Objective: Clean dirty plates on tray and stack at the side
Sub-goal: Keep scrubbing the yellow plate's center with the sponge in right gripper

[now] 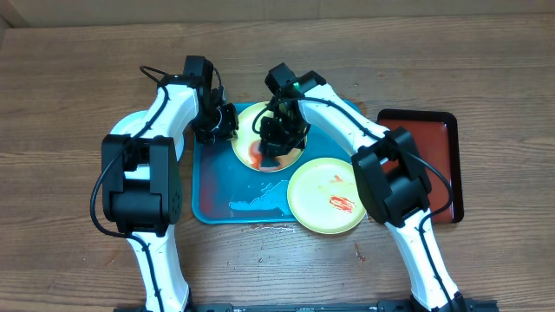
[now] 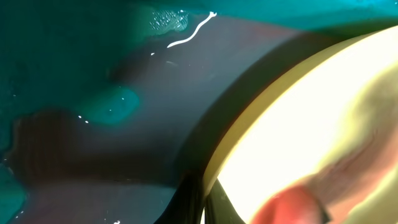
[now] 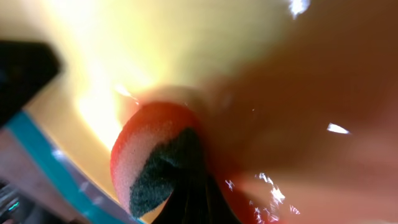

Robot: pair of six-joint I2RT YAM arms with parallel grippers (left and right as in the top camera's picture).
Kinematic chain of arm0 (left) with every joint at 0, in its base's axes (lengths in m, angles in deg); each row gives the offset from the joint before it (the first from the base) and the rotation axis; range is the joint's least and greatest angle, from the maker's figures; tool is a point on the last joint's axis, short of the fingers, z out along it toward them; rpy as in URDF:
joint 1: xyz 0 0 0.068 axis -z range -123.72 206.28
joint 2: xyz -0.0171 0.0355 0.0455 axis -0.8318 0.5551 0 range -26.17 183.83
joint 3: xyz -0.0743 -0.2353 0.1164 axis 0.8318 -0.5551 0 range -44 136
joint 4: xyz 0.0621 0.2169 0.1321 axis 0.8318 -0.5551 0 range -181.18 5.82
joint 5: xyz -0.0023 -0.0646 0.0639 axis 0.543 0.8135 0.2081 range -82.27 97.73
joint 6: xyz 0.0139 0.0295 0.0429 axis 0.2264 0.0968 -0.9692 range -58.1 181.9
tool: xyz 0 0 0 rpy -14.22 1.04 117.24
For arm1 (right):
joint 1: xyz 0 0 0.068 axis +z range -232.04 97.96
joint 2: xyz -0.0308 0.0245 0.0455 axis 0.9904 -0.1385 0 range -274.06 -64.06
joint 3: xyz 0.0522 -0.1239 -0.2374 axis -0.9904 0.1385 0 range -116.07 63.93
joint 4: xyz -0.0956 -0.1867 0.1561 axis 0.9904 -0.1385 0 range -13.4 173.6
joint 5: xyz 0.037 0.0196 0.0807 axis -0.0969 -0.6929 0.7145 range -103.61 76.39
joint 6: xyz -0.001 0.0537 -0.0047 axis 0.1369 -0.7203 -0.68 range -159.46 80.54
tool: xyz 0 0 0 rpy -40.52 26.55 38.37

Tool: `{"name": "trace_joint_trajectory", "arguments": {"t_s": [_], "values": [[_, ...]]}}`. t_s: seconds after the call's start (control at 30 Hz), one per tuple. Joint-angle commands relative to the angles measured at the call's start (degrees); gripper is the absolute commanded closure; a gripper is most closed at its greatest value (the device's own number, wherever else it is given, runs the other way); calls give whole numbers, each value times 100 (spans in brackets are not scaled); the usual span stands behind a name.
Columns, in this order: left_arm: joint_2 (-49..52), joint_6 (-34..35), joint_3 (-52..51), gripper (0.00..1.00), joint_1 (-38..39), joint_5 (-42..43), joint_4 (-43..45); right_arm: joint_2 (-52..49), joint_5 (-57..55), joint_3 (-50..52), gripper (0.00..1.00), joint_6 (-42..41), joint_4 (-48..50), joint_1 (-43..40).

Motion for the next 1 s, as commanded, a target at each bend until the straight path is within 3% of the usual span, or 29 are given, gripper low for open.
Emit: {"name": "trace_joint_trajectory", "arguments": {"t_s": [0.0, 0.23, 0.43, 0.7, 0.97], "values": [[74, 35, -85, 96, -35, -321, 92, 90, -2100, 122, 96, -72, -334, -168], [74, -46, -85, 96, -35, -321, 70, 160, -3840, 111, 96, -175, -280, -203], [74, -72, -85, 96, -35, -321, 57, 160, -4072, 114, 96, -151, 330, -127], [74, -72, -83, 96, -33, -321, 52, -42, -2100, 138, 96, 87, 1335, -111], [74, -114, -85, 96, -33, -321, 50, -479, -31, 138, 96, 789, 1504, -105]]}}
